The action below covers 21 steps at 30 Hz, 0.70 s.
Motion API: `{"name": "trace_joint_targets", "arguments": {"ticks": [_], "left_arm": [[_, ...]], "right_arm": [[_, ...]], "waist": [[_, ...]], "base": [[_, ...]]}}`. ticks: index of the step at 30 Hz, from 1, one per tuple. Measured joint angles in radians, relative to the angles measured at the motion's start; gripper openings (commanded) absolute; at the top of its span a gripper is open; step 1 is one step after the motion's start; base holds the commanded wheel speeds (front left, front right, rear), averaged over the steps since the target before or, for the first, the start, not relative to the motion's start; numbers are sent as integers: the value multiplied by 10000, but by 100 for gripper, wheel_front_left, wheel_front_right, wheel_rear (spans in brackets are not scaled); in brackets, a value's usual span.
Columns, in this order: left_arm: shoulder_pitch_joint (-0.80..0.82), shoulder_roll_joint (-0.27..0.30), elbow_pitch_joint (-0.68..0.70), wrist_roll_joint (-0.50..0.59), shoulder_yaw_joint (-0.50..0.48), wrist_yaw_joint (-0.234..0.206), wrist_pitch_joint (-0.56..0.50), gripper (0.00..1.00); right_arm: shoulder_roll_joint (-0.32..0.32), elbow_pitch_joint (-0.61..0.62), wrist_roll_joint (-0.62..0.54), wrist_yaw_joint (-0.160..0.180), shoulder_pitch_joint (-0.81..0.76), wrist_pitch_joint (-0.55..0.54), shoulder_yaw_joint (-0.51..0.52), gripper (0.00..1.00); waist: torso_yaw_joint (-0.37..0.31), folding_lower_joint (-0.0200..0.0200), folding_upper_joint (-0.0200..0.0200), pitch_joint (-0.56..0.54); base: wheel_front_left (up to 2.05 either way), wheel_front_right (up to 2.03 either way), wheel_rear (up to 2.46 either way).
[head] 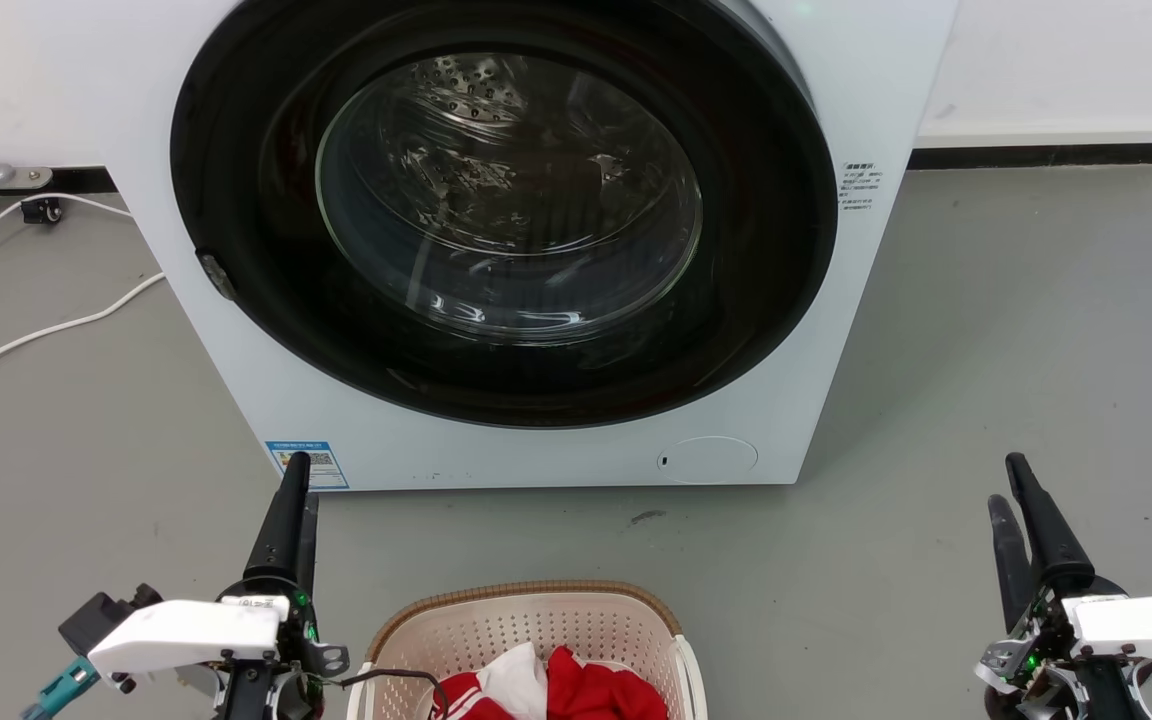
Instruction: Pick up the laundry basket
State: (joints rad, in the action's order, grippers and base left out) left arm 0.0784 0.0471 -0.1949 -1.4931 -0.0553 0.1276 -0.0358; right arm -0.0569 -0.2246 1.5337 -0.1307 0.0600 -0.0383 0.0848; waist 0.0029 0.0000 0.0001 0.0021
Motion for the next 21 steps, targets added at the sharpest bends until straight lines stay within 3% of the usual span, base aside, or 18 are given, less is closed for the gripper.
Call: {"name": "trace_joint_targets", "arguments": {"ticks": [21], "left_arm": [[0, 6, 1016, 3986, 577, -151, 826, 100]], "right_arm": [[-165, 802, -5045, 0, -200, 836, -255, 100]], "waist": [[48, 0, 0, -30]], "base": [[0, 0, 0]]}}
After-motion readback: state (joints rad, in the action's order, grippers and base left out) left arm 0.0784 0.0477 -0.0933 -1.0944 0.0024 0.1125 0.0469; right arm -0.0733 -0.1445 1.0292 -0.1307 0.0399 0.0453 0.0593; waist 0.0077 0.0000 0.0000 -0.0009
